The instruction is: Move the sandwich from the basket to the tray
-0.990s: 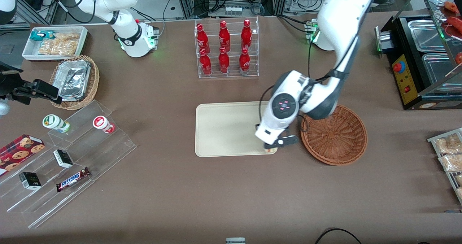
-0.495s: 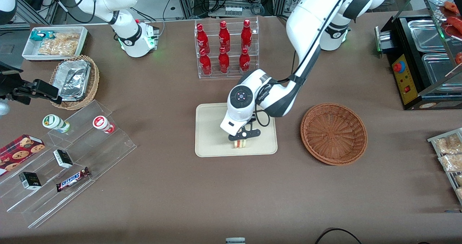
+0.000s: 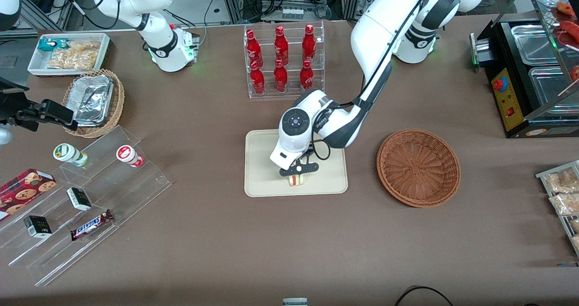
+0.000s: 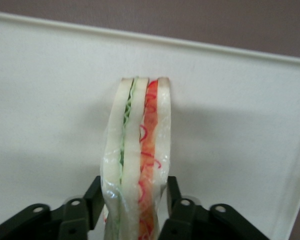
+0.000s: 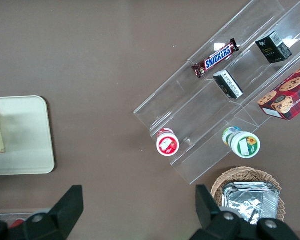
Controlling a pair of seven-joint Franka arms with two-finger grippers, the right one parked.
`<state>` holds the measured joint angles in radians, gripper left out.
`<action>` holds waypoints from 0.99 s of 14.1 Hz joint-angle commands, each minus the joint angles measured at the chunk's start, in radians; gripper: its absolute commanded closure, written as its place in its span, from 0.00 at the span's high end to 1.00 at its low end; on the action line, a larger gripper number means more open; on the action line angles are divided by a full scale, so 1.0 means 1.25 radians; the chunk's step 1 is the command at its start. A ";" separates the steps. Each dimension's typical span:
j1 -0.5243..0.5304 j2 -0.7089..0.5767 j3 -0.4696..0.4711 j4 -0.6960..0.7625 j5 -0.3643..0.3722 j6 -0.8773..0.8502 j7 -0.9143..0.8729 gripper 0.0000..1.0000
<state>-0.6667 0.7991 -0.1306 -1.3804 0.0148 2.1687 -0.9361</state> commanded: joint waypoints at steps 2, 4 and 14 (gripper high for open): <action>0.004 -0.117 0.020 -0.015 0.009 -0.105 -0.003 1.00; 0.013 -0.184 0.045 -0.012 0.009 -0.222 0.002 1.00; 0.193 -0.330 0.071 -0.152 0.008 -0.336 0.091 1.00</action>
<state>-0.4477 0.4684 -0.0368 -1.4752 0.0166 1.7556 -0.8639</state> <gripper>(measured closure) 0.000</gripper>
